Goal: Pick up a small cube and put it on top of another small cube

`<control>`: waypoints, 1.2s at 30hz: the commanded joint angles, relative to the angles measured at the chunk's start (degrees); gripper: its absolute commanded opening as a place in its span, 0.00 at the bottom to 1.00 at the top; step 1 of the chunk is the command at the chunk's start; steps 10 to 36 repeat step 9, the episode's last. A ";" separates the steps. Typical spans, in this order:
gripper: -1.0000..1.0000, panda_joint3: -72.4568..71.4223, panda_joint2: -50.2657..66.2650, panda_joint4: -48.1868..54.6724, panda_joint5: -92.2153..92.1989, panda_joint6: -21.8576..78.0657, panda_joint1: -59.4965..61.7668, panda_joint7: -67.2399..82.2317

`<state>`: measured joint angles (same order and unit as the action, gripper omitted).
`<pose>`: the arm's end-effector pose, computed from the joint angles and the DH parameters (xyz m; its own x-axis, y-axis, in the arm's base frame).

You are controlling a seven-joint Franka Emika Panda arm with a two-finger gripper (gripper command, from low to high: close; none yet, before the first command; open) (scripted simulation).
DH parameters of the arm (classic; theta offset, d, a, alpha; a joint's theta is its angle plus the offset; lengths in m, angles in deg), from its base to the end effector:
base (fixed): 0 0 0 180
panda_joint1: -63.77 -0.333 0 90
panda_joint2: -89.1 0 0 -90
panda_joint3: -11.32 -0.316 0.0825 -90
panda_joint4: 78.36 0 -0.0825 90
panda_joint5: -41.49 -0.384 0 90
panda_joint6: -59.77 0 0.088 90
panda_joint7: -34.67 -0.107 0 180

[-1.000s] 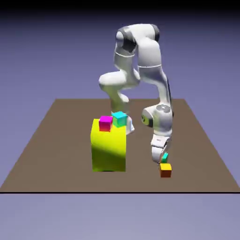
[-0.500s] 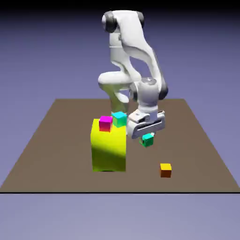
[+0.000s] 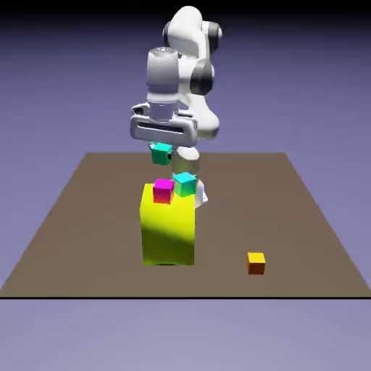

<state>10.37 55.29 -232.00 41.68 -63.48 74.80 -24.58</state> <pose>0.3555 -0.0635 0.4204 0.3511 -0.9355 0.0409 -0.9346 -0.3527 -0.0450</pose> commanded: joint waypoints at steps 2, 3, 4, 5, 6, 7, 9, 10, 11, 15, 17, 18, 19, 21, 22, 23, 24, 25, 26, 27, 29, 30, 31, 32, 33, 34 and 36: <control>0.00 -0.01 1.86 -2.75 0.25 -4.59 0.03 -0.15; 1.00 -0.01 1.86 -2.75 0.25 -4.59 0.03 -0.15; 1.00 -0.01 1.86 -2.75 0.25 -4.59 0.03 -0.15; 1.00 0.00 0.86 -1.26 0.22 -2.10 0.02 -0.13; 1.00 0.00 -0.15 0.22 0.20 0.39 0.00 -0.11; 1.00 0.01 -1.15 1.71 0.18 2.88 -0.02 -0.08; 1.00 0.02 -3.01 4.45 0.14 7.48 -0.05 -0.05; 1.00 0.02 -3.01 4.45 0.14 7.48 -0.05 -0.05; 1.00 0.02 -3.01 4.45 0.14 7.48 -0.05 -0.05; 1.00 0.02 -3.01 4.45 0.14 7.48 -0.05 -0.05; 1.00 0.02 -3.01 4.45 0.14 7.48 -0.05 -0.05; 1.00 0.02 -3.01 4.45 0.14 7.48 -0.05 -0.05; 1.00 0.02 -3.01 4.45 0.14 7.48 -0.05 -0.05; 1.00 0.02 -3.01 4.45 0.14 7.48 -0.05 -0.05; 1.00 0.02 -3.01 4.45 0.14 7.48 -0.05 -0.05; 1.00 0.02 -3.01 4.45 0.14 7.48 -0.05 -0.05; 1.00 0.02 -3.01 4.45 0.14 7.48 -0.05 -0.05; 1.00 0.02 -3.01 4.45 0.14 7.48 -0.05 -0.05; 1.00 0.02 -3.01 4.45 0.14 7.48 -0.05 -0.05; 1.00 0.02 -3.01 4.45 0.14 7.48 -0.05 -0.05; 1.00 0.02 -3.01 4.45 0.14 7.48 -0.05 -0.05; 1.00 0.02 -3.01 4.45 0.14 7.48 -0.05 -0.05; 1.00 0.02 -3.01 4.45 0.14 7.48 -0.05 -0.05; 1.00 0.02 -3.01 4.45 0.14 7.48 -0.05 -0.05; 1.00 0.02 -3.01 4.45 0.14 7.48 -0.05 -0.05; 1.00 0.02 -3.01 4.45 0.14 7.48 -0.05 -0.05; 1.00 0.02 -3.01 4.45 0.14 7.48 -0.05 -0.05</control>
